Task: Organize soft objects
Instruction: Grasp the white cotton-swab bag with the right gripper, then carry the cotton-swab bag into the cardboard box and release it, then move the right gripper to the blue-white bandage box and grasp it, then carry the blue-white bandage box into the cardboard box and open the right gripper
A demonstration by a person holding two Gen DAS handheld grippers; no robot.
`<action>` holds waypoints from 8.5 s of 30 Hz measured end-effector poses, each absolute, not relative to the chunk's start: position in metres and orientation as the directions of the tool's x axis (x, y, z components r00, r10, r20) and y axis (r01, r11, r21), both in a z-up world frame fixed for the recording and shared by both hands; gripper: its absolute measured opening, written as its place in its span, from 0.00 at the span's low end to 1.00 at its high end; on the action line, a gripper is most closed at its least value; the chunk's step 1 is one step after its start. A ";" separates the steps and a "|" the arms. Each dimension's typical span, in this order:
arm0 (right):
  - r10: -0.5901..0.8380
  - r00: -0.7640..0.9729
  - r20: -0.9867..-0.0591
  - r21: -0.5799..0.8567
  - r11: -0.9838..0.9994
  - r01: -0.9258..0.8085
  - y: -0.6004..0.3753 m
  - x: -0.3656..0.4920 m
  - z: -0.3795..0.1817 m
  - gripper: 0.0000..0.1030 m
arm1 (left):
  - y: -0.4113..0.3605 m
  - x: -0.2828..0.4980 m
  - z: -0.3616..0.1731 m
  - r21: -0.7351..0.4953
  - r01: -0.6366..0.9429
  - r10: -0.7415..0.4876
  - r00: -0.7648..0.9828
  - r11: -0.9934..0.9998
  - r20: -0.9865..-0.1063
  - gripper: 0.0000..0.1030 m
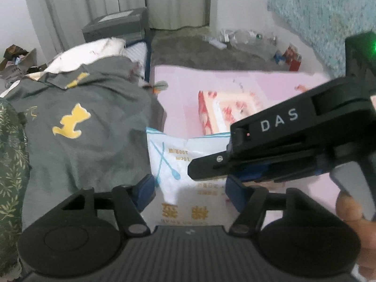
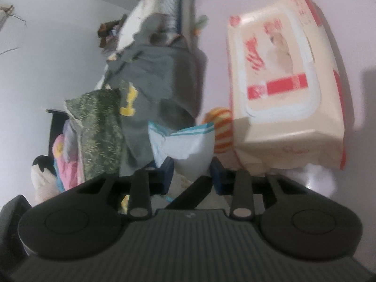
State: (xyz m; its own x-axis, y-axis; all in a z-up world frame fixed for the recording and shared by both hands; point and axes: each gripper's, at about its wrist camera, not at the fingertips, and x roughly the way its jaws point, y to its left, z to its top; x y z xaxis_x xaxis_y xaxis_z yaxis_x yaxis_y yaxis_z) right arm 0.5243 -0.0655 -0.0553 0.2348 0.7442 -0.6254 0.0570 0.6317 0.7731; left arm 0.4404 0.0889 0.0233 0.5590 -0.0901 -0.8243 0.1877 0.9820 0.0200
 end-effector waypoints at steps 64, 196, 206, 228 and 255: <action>0.671 0.134 -0.729 0.678 0.735 0.013 -0.149 0.539 -0.069 0.33 | 0.044 0.458 -0.017 -0.123 0.328 -0.270 0.449 0.937 -0.852 0.53; 0.655 0.107 -0.748 0.628 0.750 -0.206 -0.037 0.504 -0.058 0.44 | 0.140 0.402 -0.033 -0.190 -0.128 -0.136 0.343 0.973 -0.929 0.55; 0.666 0.096 -0.740 0.652 0.744 -0.145 -0.050 0.519 -0.082 0.42 | 0.129 0.422 -0.040 -0.233 -0.037 -0.198 0.406 0.972 -0.892 0.58; 0.667 0.081 -0.741 0.645 0.740 -0.190 -0.052 0.517 -0.087 0.35 | 0.104 0.426 -0.021 -0.099 0.009 -0.094 0.432 0.995 -0.897 0.56; 0.645 0.472 -0.601 0.675 0.726 -0.133 -0.301 0.376 0.089 0.29 | -0.117 0.311 0.132 -0.089 0.375 -0.319 0.615 0.923 -0.721 0.55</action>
